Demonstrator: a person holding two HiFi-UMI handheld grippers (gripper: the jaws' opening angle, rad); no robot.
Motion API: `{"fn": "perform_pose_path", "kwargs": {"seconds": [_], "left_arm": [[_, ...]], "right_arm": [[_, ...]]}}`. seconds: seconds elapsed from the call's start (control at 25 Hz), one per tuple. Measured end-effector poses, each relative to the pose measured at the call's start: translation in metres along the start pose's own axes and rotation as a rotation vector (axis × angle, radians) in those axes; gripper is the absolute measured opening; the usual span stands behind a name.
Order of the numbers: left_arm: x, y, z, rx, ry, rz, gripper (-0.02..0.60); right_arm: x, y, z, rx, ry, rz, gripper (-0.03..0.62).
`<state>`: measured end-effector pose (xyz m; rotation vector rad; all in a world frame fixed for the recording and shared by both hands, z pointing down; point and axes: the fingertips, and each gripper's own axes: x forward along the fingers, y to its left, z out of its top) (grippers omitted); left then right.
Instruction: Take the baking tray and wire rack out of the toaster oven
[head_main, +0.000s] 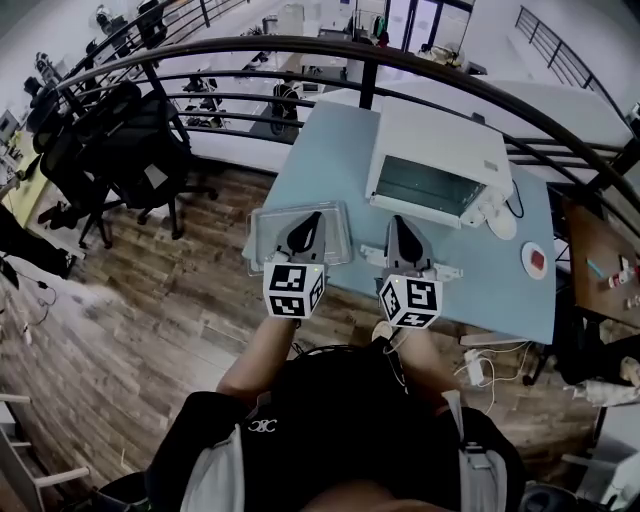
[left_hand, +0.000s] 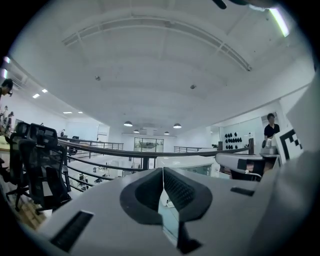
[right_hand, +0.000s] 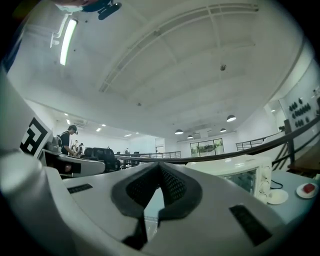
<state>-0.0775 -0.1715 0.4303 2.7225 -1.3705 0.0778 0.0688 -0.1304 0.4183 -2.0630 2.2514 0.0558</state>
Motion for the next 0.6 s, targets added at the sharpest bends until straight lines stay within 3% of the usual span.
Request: {"fn": "perform_pose_path", "kwargs": {"seconds": [0.32, 0.6], "left_arm": [[0.0, 0.0, -0.002, -0.01, 0.002, -0.003, 0.015], [-0.005, 0.002, -0.001, -0.072, -0.016, -0.042, 0.015]], "right_arm": [[-0.001, 0.002, -0.008, 0.002, 0.02, -0.005, 0.002], [0.0, 0.005, -0.012, 0.036, 0.027, -0.005, 0.002]]}}
